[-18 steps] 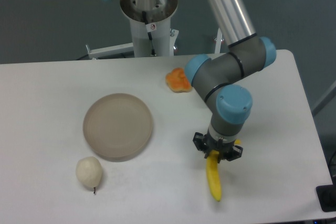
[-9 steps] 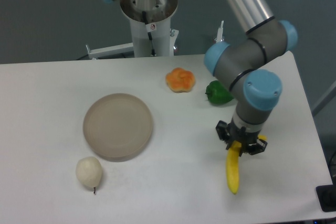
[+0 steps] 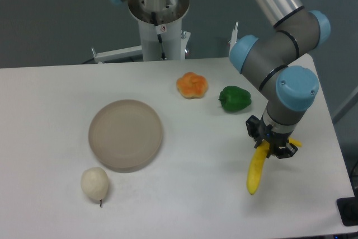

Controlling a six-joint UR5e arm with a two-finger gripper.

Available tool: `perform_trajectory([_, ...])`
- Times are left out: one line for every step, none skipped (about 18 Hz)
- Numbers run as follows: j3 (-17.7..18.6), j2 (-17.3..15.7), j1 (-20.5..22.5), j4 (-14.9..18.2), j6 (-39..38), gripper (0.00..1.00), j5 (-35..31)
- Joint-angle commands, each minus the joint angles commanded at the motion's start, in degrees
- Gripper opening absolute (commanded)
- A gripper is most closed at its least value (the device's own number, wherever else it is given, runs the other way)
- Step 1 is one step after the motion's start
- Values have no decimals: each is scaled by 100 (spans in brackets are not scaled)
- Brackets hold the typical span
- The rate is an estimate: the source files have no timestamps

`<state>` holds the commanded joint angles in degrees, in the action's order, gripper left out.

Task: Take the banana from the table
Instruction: 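Lift the held banana up and move it toward the green pepper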

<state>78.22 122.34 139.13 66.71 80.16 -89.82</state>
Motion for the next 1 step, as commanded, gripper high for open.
perform_trajectory([9, 0, 0, 0, 0, 7, 0])
